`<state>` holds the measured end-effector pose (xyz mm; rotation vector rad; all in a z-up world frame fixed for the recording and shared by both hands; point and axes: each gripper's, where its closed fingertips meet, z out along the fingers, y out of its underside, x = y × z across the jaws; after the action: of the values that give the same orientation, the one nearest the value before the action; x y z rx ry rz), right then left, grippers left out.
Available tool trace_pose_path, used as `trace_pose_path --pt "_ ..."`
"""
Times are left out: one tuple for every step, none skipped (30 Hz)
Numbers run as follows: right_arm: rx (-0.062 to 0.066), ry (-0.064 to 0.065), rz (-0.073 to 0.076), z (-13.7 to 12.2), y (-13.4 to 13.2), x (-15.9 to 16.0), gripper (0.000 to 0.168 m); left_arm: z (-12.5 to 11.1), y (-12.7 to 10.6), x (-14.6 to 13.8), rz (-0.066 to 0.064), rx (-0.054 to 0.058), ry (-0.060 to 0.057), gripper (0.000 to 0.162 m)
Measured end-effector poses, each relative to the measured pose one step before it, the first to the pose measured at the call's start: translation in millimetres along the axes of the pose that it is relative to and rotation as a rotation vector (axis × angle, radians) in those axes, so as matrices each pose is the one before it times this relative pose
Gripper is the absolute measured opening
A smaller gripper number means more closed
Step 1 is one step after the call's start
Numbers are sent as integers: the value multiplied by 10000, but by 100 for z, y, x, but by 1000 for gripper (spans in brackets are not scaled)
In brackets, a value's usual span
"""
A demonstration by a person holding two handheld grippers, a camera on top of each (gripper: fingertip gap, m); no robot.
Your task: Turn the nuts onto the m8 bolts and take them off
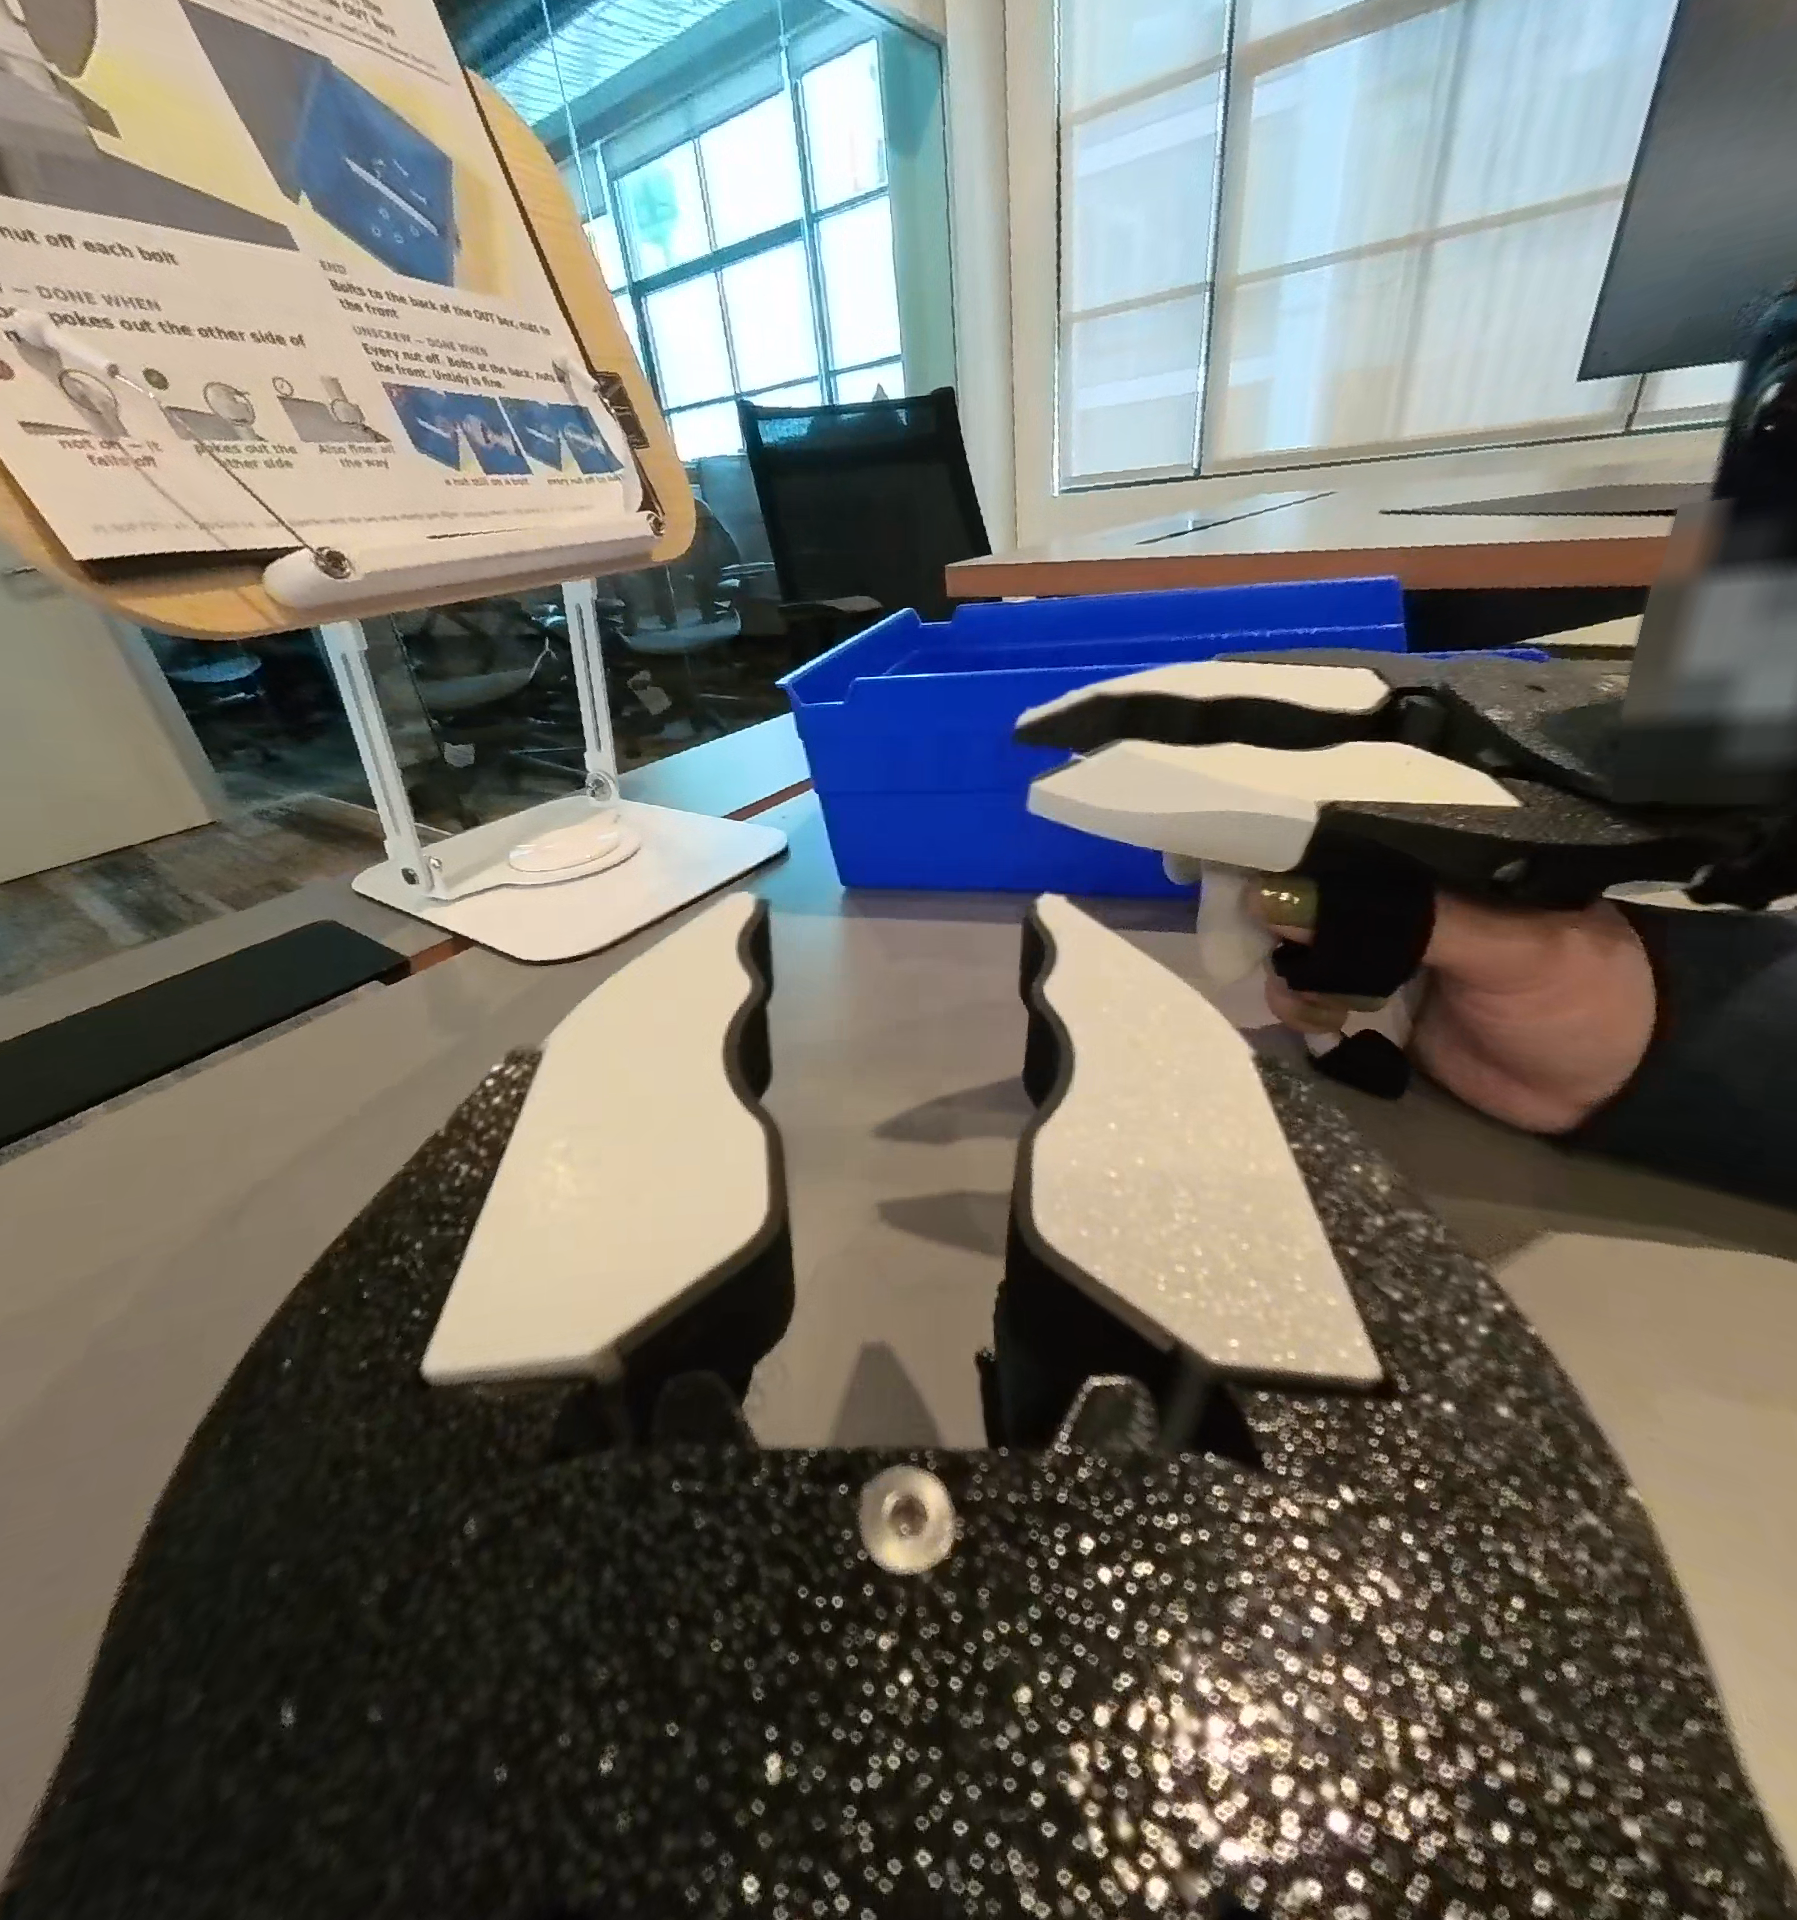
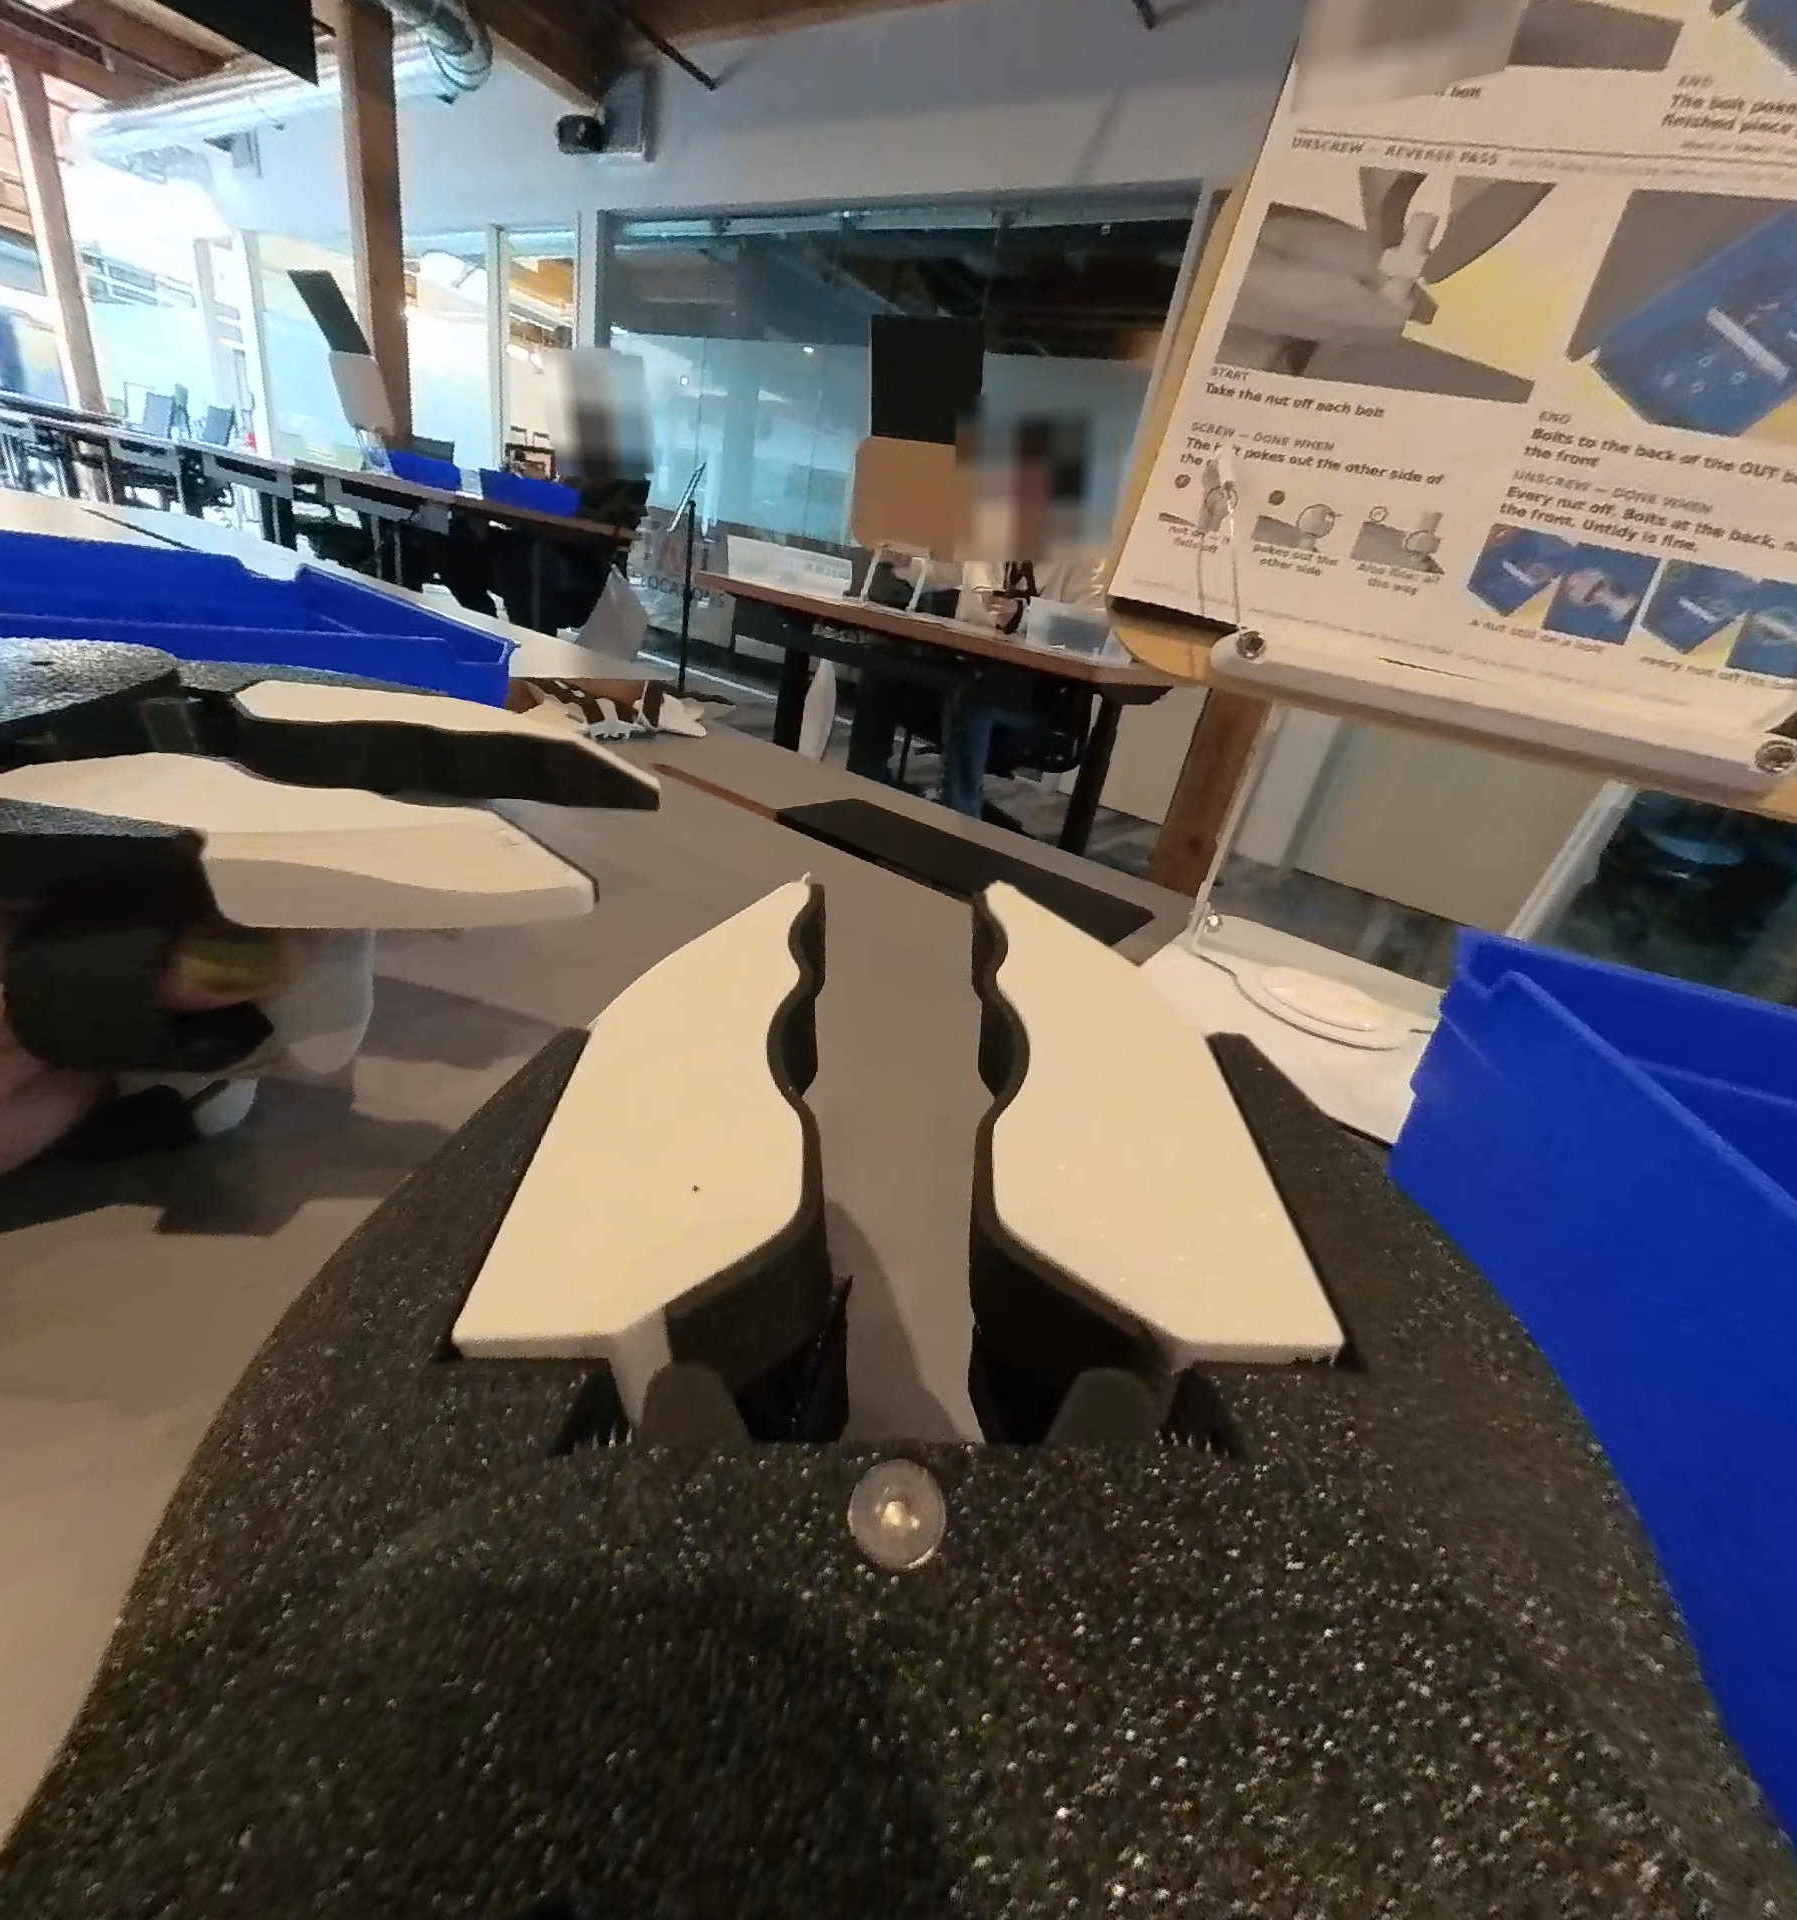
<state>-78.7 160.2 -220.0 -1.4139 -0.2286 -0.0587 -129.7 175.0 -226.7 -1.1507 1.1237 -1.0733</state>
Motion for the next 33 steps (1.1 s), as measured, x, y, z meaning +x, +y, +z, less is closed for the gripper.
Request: trace_pose_path --pt "-24 -24 -22 18 28 -51 26 -16 -19 -153 -28 16 -107 46" --pt "-32 -69 -31 21 48 -115 26 -1 -7 -51 -24 7 -29 47" --pt "-35 -64 -40 21 51 -111 25 14 25 20 -25 -15 30 47" --pt "-21 -37 -51 15 24 -99 24 42 42 31 -28 -34 41 47" --pt "-24 -49 -53 12 29 -103 24 30 55 12 -27 -37 27 47" --pt "-24 -28 -47 2 28 -71 24 22 13 -10 -12 -15 -1 47" --pt "-9 2 -37 1 9 -32 24 -6 -6 -2 7 10 -13 47" --pt "3 -2 -17 -27 7 -17 24 -14 -13 5 12 15 -11 47" --pt "-1 -1 4 -22 0 4 23 -11 -20 14 6 14 9 46" --pt "5 16 18 -22 -1 44 23 -10 -18 10 -7 13 6 46" --pt "24 19 25 -49 -30 49 23 -23 -24 -21 -24 19 -2 45" --pt "43 20 22 -66 -49 47 23 -26 -27 -22 -43 23 10 45" --pt "57 23 18 -77 -62 49 22 -44 -29 -1 -63 23 25 45" --pt "75 32 7 -103 -94 54 22 -52 -27 -1 -87 7 28 44" --pt "74 31 -7 -102 -88 42 22 -82 -58 -6 -116 -16 28 43" --pt "50 1 -16 -75 -64 -3 22 -122 -217 100 -78 1 78 43" --pt "31 -2 -32 -65 -43 -23 22 -166 -530 142 2 42 91 43" --pt "8 -1 -52 -38 -12 -31 22 -274 -1027 313 -1 98 192 43" --pt "-17 -9 -73 -20 8 -61 22 -443 -1623 790 -117 134 569 41" --pt "-32 -1 -101 -27 29 -62 22 -757 -1898 1211 -223 92 869 39" --pt "-40 27 -132 -52 47 -38 22 -1042 -1850 929 -327 66 568 37" --pt "-36 56 -147 -69 36 8 22 -1262 -1607 201 -313 -31 -23 36" --pt "-39 61 -102 -29 45 60 21 -1491 -1314 -188 -79 -143 -272 36" --pt "-40 29 -19 -17 49 33 21 -1654 -1055 -512 227 -244 -338 35" --pt "-31 -4 8 -4 33 25 21 -1759 -741 -1077 395 -379 -505 32" --pt "-25 18 25 -35 40 75 21 -1788 -274 -1687 429 -594 -632 26" --pt "-3 1 24 -36 -5 44 21 -1670 277 -2039 429 -810 -571 13" --pt "-3 -8 13 -37 11 27 20 -1417 682 -2391 381 -838 -596 0" --pt "-19 1 -1 -24 12 35 20 -1050 975 -2753 246 -776 -733 0" --pt "-15 -4 -14 -31 19 13 20 -579 1299 -2509 177 -789 -502 0" --pt "-13 -17 -32 -18 20 -22 20 -120 1618 -1928 93 -901 -130 0" --pt "-35 -19 -40 -12 39 -23 20 213 1921 -1501 86 -1068 65 0" --pt "-32 -14 -40 -18 31 -28 19 500 2007 -1171 155 -1123 146 0"
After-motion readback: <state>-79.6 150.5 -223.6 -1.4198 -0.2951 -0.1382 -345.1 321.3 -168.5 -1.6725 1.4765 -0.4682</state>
